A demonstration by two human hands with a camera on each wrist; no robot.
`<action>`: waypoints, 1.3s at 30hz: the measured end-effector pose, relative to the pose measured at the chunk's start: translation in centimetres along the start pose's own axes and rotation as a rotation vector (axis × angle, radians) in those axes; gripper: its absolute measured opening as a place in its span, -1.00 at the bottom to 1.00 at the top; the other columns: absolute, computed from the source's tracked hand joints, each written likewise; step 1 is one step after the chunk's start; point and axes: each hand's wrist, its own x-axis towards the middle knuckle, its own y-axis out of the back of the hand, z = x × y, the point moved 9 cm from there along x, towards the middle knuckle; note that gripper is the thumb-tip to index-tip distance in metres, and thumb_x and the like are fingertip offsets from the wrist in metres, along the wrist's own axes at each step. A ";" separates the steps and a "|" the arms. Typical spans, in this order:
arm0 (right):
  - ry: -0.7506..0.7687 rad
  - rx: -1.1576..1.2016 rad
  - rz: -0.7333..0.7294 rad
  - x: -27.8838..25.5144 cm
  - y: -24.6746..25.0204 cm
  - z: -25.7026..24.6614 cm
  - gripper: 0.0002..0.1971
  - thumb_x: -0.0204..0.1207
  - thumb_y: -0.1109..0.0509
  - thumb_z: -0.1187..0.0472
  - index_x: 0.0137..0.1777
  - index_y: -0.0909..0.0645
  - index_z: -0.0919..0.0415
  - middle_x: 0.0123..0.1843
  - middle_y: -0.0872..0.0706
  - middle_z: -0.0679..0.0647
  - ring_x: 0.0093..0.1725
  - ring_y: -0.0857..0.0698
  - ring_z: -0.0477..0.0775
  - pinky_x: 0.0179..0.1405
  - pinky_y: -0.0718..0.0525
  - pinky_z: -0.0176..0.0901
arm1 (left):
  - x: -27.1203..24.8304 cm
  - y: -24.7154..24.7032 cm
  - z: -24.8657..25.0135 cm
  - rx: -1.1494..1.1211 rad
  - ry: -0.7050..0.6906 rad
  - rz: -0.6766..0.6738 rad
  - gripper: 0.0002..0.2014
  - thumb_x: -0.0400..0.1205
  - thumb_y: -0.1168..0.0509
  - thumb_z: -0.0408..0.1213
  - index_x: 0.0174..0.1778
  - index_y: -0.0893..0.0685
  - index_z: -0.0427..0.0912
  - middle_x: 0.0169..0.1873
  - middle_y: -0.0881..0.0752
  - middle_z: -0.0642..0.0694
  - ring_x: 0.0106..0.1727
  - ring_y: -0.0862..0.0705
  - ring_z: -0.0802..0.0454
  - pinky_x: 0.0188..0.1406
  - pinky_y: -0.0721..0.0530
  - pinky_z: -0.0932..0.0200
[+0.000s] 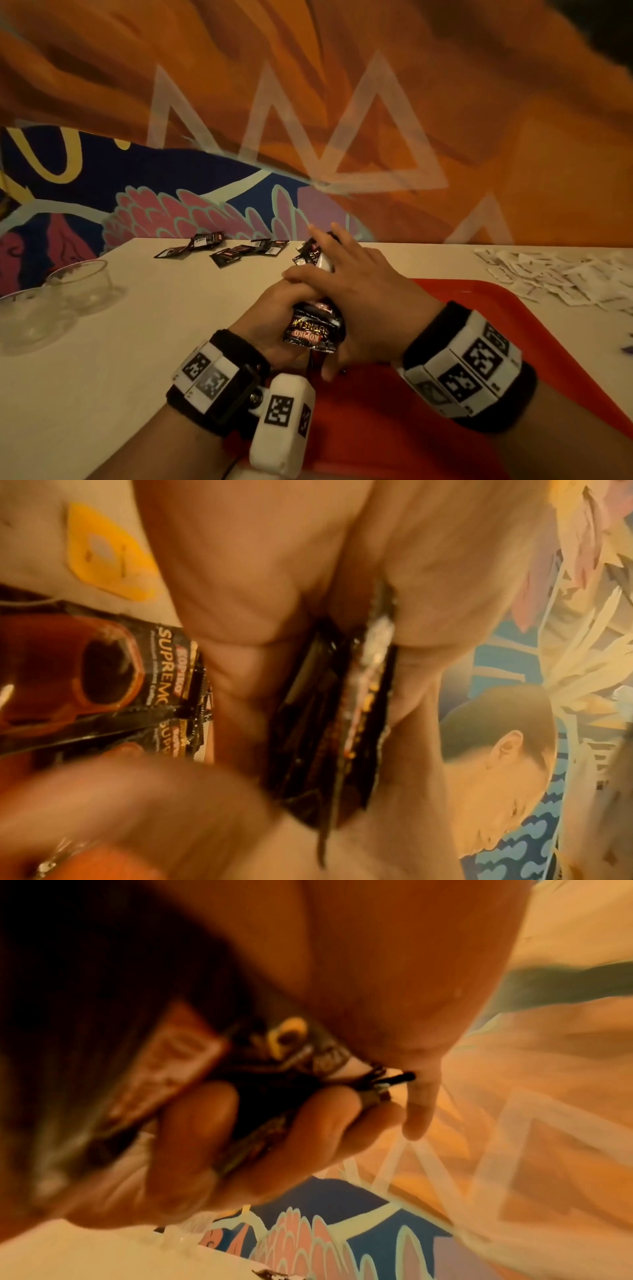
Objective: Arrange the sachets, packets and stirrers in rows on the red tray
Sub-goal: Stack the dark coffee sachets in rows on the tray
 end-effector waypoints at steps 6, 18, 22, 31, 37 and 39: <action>0.026 0.024 0.217 0.4 0.5 0.6 -0.19 0.20 -0.64 -0.22 0.47 -0.44 -0.20 0.51 -0.42 0.06 0.49 -0.33 0.23 0.35 -0.49 0.27 | -0.1 -0.3 -0.5 0.000 0.007 -0.060 -0.66 0.26 -0.59 -0.36 -0.04 -0.83 -0.13 -0.13 -0.72 -0.21 -0.12 -0.69 -0.18 -0.08 -0.47 0.00; 0.012 0.067 -0.042 -0.6 0.1 0.2 0.25 -0.04 -0.74 -0.29 0.63 -0.06 -0.33 0.73 0.15 -0.11 0.72 0.19 0.05 0.68 -0.01 0.15 | -0.2 0.2 0.6 -0.055 -0.067 0.084 -0.73 0.37 -0.26 -0.48 -0.02 -0.66 -0.28 -0.27 -0.74 -0.24 -0.31 -0.76 -0.10 -0.36 -0.75 0.04; 0.030 0.084 0.178 -0.1 1.5 0.3 -0.04 0.17 -0.74 -0.06 0.57 -0.33 -0.15 0.60 -0.29 0.00 0.55 -0.32 0.12 0.47 -0.49 0.13 | -0.4 -0.3 0.3 -0.139 -0.038 -0.017 -0.72 0.39 -0.36 -0.36 0.01 -0.79 -0.23 -0.07 -0.75 -0.26 -0.08 -0.78 -0.18 -0.17 -0.73 -0.09; 0.006 0.121 0.092 -0.3 0.7 0.6 0.19 -0.05 -0.72 -0.33 0.60 -0.19 -0.29 0.73 -0.02 -0.02 0.68 -0.13 0.09 0.62 -0.32 0.06 | -0.3 -1.0 0.4 -0.064 -0.095 0.048 -0.71 0.39 -0.33 -0.45 0.04 -0.67 -0.26 -0.26 -0.74 -0.23 -0.25 -0.77 -0.11 -0.28 -0.75 0.01; 0.032 0.157 0.278 0.0 1.2 0.5 -0.06 0.16 -0.76 -0.06 0.53 -0.35 -0.16 0.66 -0.19 0.06 0.55 -0.37 0.16 0.38 -0.60 0.15 | -0.7 -1.5 0.4 -0.234 -0.055 -0.058 -0.73 0.44 -0.35 -0.46 0.06 -0.64 -0.36 -0.23 -0.75 -0.31 -0.29 -0.80 -0.22 -0.54 -0.75 0.07; 0.056 0.179 0.319 -0.2 1.5 0.1 -0.05 0.16 -0.75 -0.06 0.54 -0.34 -0.12 0.67 -0.22 0.04 0.57 -0.38 0.13 0.37 -0.60 0.05 | -0.9 -1.0 0.5 -0.278 -0.045 -0.131 -0.56 0.33 -0.55 -0.41 0.15 -0.71 -0.32 -0.02 -0.75 -0.34 -0.03 -0.79 -0.33 -0.30 -0.82 -0.12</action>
